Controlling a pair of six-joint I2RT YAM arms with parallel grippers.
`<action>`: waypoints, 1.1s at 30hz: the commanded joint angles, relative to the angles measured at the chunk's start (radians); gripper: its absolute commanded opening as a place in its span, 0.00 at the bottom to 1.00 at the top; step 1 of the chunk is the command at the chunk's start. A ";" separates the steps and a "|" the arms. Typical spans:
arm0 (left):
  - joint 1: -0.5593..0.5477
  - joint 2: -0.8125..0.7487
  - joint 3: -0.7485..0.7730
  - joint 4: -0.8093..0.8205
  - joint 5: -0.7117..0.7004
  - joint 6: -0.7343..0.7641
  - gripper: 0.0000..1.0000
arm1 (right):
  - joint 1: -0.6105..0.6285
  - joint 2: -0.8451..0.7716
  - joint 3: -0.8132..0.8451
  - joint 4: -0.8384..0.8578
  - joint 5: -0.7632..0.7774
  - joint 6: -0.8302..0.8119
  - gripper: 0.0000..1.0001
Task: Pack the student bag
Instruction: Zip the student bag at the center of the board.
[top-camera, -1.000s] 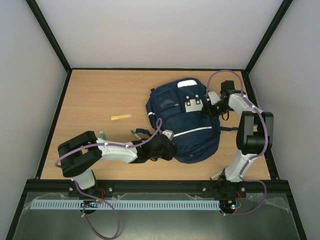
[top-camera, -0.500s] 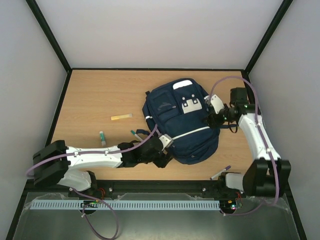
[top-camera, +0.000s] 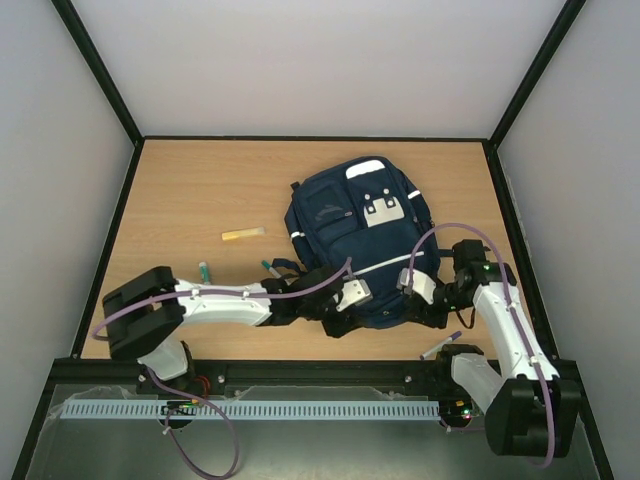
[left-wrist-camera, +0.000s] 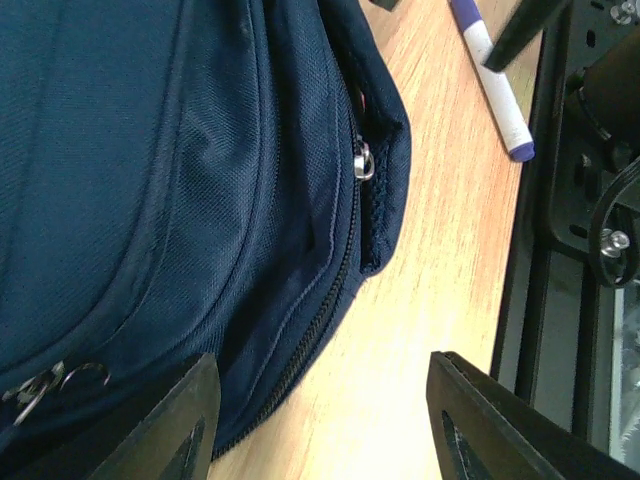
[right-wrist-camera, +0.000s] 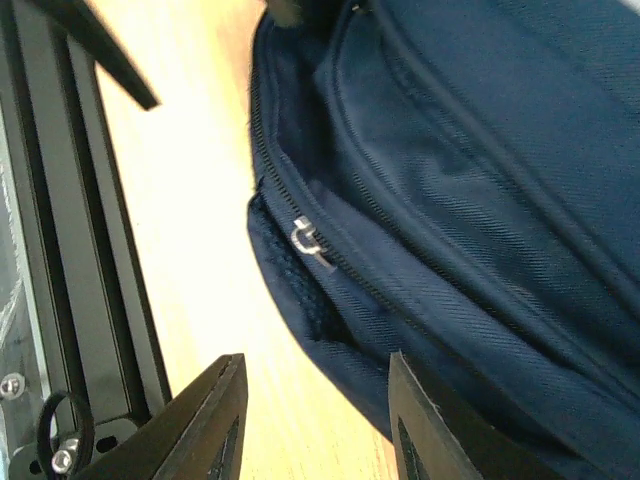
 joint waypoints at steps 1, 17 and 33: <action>0.022 0.080 0.063 0.062 0.110 0.080 0.59 | 0.009 -0.023 -0.053 -0.049 -0.043 -0.127 0.40; 0.055 0.202 0.084 0.170 0.160 0.054 0.25 | 0.055 0.050 -0.115 0.200 -0.065 -0.032 0.48; 0.057 0.233 0.089 0.215 0.172 -0.004 0.04 | 0.148 0.044 -0.099 0.213 0.005 0.047 0.41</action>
